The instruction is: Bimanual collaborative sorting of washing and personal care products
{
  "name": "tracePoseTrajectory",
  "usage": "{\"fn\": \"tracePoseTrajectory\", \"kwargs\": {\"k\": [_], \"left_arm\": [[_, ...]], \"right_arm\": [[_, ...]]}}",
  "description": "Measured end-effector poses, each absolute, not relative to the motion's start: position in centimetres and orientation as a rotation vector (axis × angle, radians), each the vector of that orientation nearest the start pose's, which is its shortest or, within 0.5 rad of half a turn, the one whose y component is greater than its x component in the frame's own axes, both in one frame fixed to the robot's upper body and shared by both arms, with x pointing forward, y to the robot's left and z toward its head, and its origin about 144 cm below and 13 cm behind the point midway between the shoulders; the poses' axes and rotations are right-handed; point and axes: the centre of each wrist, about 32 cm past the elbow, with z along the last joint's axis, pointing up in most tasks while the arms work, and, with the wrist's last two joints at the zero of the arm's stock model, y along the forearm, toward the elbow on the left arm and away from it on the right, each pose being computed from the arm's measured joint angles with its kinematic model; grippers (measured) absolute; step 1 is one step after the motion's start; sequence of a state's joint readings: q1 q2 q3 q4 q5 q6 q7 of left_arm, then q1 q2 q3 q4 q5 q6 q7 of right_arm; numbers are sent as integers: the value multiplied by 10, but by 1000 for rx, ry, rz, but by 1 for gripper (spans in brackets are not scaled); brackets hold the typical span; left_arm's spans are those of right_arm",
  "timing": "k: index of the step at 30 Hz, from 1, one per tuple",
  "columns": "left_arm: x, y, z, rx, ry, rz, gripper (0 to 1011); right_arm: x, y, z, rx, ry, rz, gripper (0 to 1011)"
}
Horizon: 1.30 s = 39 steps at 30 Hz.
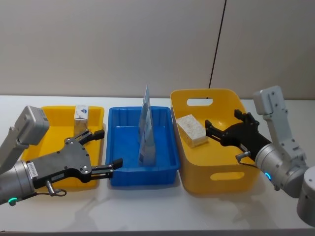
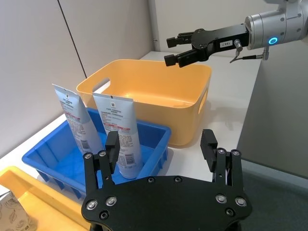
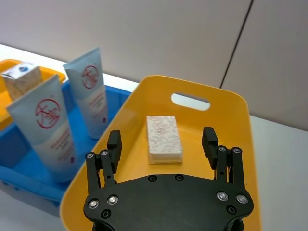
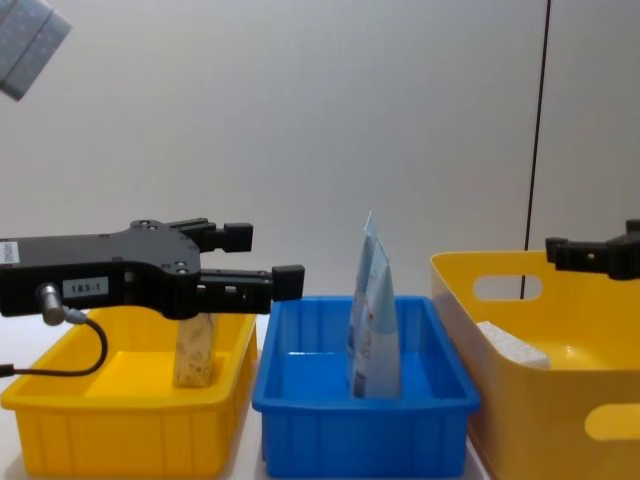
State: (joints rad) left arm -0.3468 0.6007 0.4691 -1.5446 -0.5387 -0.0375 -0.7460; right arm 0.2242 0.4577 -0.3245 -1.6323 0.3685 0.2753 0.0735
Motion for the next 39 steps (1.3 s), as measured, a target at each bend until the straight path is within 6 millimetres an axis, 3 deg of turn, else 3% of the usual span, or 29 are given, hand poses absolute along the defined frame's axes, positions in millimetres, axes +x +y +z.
{"fn": "tracePoseTrajectory", "kwargs": {"k": [23,39], "left_arm": [[521,279,1224,72,-146,458,1001],[521,279,1224,72,-146,458,1001]], "right_arm": [[502,-233,1254,-150,77,-965,1003],[499,-211,1264,-161,130,-908,1003]]}}
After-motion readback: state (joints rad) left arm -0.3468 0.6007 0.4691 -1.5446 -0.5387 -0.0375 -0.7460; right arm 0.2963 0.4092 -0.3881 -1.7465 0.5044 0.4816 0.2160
